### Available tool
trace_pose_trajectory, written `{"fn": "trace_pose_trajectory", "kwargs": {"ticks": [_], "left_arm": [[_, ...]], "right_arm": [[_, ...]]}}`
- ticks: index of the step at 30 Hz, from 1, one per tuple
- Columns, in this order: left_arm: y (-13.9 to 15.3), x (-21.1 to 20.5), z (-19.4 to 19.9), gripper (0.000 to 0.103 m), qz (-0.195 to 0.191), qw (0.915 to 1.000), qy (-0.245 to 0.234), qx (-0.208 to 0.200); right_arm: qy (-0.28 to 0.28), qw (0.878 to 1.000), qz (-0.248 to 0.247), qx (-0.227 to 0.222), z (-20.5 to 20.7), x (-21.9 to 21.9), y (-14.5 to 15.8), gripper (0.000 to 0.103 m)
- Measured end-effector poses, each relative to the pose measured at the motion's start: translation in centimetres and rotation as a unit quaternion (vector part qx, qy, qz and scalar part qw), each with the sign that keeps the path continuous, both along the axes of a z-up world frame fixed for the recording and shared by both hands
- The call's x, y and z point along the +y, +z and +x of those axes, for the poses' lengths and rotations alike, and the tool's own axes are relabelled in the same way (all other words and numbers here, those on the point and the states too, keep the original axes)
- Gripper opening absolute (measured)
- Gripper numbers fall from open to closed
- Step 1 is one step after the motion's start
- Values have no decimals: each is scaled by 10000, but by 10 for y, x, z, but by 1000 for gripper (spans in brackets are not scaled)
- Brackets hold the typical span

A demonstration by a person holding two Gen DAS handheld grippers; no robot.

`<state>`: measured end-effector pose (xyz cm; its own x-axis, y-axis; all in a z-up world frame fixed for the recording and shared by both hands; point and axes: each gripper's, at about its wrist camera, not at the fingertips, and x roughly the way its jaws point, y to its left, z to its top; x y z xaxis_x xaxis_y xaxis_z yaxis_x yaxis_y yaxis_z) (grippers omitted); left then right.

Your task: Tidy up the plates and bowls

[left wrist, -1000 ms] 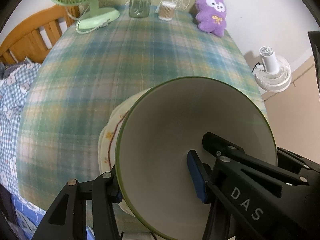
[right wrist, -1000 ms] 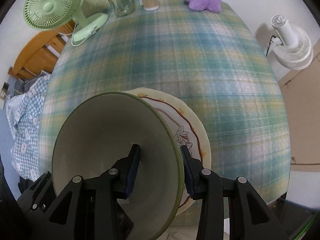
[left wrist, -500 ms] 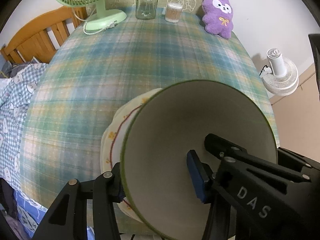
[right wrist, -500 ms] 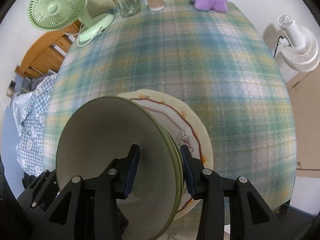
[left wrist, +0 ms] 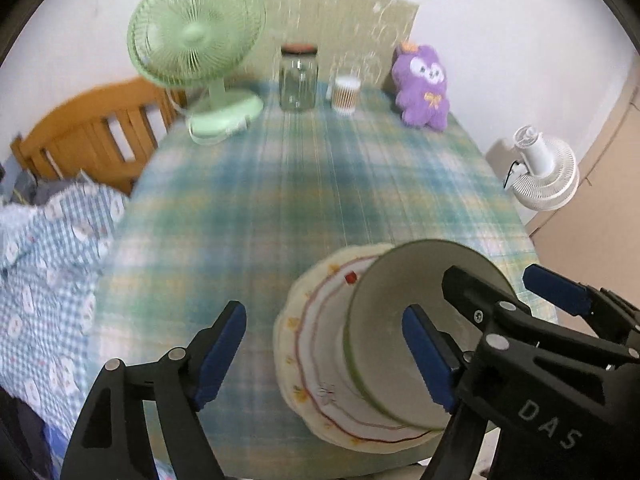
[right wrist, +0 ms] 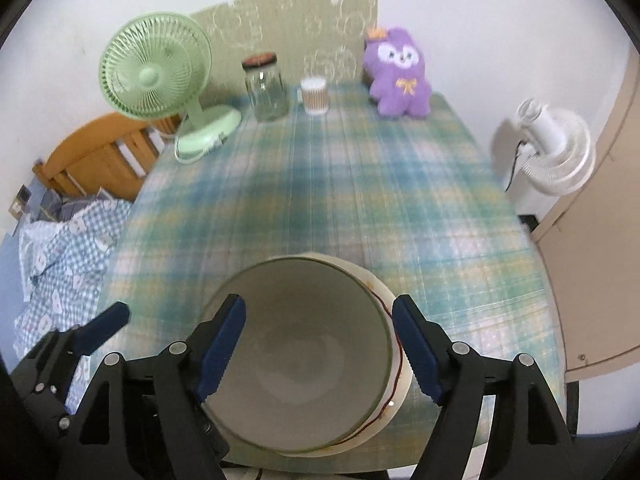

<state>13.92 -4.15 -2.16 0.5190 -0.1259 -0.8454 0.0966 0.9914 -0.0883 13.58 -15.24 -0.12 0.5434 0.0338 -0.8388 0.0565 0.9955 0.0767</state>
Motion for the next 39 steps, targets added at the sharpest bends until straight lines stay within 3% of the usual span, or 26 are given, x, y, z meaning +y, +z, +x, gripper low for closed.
{"fn": "trace_pose_trajectory", "kwargs": {"ticks": [6,13,15,18,32,39], "left_arm": [[22,26,-21,87,68,9979,-104,-642],[33,62,-42,93,81,9950,-70,-997],[34,71,-49,93,99,9944,-10,-1055],[32,81,-59,93,118,9933,120,-1141],[10,103,-115,96,542,9822,646,-1678],[-8,112,-135,97,543,9801,688,-1780]], "right_arm": [[-350,9983,-103,-456,-28,21,21,78],[-473,9952,-76,-851,-61,42,31,79],[-436,9950,-37,-898,-69,47,33,87],[-381,9942,-43,-1008,-79,54,32,87],[-105,9865,-252,-1614,-124,66,4,88],[-144,9844,-212,-1740,-145,69,-16,88]]}}
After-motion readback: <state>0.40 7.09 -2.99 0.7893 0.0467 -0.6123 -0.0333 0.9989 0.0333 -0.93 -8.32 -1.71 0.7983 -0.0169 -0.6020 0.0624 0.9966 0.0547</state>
